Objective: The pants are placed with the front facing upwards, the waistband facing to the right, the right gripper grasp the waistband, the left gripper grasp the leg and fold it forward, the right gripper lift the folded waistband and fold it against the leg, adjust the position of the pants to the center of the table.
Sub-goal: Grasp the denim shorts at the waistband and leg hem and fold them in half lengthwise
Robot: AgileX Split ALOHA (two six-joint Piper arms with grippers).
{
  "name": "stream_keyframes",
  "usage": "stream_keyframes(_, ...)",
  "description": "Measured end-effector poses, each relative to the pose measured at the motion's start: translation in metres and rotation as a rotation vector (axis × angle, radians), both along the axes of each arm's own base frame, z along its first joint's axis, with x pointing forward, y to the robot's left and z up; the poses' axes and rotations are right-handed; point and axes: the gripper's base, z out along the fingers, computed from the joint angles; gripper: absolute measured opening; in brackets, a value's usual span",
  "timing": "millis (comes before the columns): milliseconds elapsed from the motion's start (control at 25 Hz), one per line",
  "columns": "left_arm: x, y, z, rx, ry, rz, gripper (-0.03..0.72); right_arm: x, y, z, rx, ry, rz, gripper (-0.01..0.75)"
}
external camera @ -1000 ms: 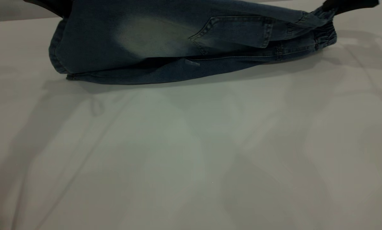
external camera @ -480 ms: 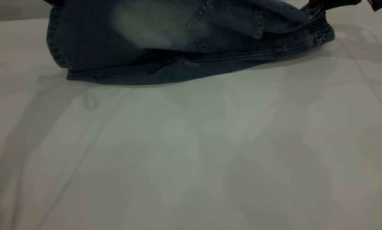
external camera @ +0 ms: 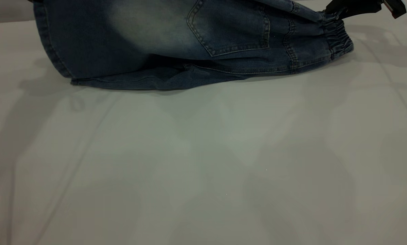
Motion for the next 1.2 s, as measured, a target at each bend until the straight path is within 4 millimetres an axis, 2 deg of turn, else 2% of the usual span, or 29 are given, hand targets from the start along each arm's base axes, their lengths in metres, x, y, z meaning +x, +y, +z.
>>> stream_keyframes(160,0.011,0.000,-0.009,0.001,0.011,-0.001,0.036,0.000,0.000,0.000,-0.001,-0.001,0.000,0.102)
stream_keyframes(280,0.020,-0.001,-0.019,0.009,0.043,-0.017,0.036,0.001,-0.001,-0.001,-0.017,-0.012,-0.011,0.143)
stream_keyframes(440,0.032,-0.002,-0.025,0.018,0.066,-0.033,0.036,0.003,-0.004,-0.001,-0.042,-0.035,-0.007,0.262)
stream_keyframes(640,0.045,-0.002,-0.011,0.035,0.023,-0.070,0.036,0.005,-0.005,-0.001,-0.048,-0.050,-0.032,0.443)
stream_keyframes(720,0.052,-0.003,-0.006,0.037,0.005,-0.074,0.036,0.005,-0.005,-0.001,-0.048,-0.050,-0.032,0.484)
stream_keyframes(880,0.064,-0.004,-0.007,0.037,0.000,-0.078,0.036,0.005,-0.005,-0.001,-0.045,-0.049,-0.033,0.510)
stream_keyframes(1200,0.091,-0.005,-0.028,0.033,0.033,-0.083,0.036,0.004,-0.004,-0.001,-0.041,-0.045,-0.028,0.513)
